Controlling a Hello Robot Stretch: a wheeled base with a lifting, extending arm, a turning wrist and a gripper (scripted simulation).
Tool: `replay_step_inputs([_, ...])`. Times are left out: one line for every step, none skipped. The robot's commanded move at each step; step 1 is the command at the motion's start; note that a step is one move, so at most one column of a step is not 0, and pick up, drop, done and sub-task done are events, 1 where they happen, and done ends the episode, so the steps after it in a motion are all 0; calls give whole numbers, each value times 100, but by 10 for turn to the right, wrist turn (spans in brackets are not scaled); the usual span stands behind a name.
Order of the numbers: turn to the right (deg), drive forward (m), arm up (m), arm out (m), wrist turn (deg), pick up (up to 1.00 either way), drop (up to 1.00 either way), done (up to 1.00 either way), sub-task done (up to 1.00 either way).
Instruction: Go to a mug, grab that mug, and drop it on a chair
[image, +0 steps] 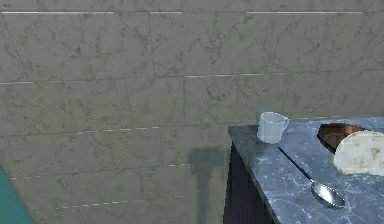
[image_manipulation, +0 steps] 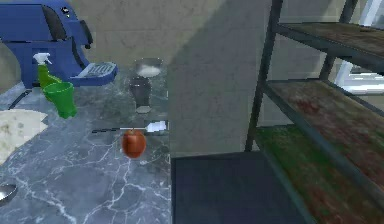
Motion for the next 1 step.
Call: replay_step_inputs([-120, 0, 0, 0, 0, 0, 0, 0, 0])
